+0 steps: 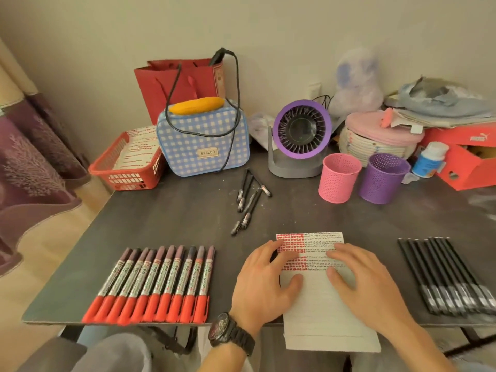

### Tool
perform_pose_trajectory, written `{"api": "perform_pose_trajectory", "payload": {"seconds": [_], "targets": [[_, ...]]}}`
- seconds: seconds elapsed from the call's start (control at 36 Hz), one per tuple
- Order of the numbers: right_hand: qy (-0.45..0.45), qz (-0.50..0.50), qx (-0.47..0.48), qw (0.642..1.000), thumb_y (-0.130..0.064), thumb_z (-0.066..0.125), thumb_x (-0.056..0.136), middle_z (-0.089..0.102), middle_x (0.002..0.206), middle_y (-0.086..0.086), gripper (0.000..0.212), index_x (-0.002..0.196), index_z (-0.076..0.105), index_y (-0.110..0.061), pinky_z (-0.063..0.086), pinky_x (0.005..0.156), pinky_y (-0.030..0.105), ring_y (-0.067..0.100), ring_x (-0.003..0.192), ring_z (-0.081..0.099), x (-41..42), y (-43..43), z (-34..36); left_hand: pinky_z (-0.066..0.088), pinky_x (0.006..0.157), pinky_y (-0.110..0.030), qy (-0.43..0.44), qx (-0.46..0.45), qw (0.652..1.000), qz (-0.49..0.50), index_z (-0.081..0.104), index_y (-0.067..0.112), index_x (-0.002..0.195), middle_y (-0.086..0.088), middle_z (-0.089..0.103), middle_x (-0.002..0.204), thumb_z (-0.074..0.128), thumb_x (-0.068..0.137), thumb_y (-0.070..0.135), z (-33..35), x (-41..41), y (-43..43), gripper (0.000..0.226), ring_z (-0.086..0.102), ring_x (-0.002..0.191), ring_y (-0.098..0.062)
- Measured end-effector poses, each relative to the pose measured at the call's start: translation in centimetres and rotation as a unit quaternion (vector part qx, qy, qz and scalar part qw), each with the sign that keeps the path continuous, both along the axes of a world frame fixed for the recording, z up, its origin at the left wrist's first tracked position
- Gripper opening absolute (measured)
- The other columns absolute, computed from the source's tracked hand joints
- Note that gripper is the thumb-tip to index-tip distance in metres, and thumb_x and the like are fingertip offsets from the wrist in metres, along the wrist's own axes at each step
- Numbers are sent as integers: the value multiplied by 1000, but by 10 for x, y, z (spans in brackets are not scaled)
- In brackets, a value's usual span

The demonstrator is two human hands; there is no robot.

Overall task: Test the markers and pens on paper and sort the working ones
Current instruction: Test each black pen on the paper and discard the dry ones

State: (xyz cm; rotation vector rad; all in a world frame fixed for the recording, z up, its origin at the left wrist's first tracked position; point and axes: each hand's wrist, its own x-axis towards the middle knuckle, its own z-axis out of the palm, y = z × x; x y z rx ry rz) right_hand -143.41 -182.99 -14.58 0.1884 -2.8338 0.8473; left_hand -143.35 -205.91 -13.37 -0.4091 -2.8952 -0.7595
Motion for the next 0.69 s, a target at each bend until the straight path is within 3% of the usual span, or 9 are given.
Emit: {"api": "perform_pose_trajectory", "payload": {"seconds": [0.22,0.33,0.44,0.53,0.58,0.69], "targets": [[25,-7,32,999,-40,65,93,55,139,-19,33,125,66,-34,31,106,26,3,134,39,1,0,-6,13,115,-21,7,2,1000,0,56,39,136,13,40,155,50,90,55,-2,-1,2,49,33,143,-11],[27,-7,33,999,-39,66,92,57,139,-16,33,124,67,-32,31,104,26,5,132,40,0,0,-6,28,117,-30,-7,53,999,-6,64,36,127,14,46,150,56,92,48,3,-5,0,38,40,137,-8],[30,-7,29,999,-41,64,92,56,140,-17,33,125,67,-34,30,106,26,5,132,41,-1,1,-7,43,106,-25,-40,107,993,37,65,36,121,21,49,134,58,96,43,14,-19,-12,26,46,124,1],[33,-6,26,999,-42,64,92,56,140,-18,33,124,66,-35,32,107,27,6,132,41,-2,1,-7,42,93,-21,-1,68,993,96,64,35,119,15,53,128,60,96,37,24,-38,-26,23,50,119,-6],[33,-7,20,999,-40,65,92,57,140,-18,32,124,67,-34,36,109,31,7,132,43,-2,0,-6,44,90,-26,14,47,989,138,64,32,120,9,56,127,60,95,35,31,-55,-37,25,52,118,-13],[24,-14,12,1000,-39,66,92,57,139,-19,31,123,68,-35,34,110,29,6,133,43,-1,-1,-3,46,87,-36,-29,17,980,197,60,30,125,2,55,130,56,95,39,42,-97,-61,31,51,121,-22]]}}
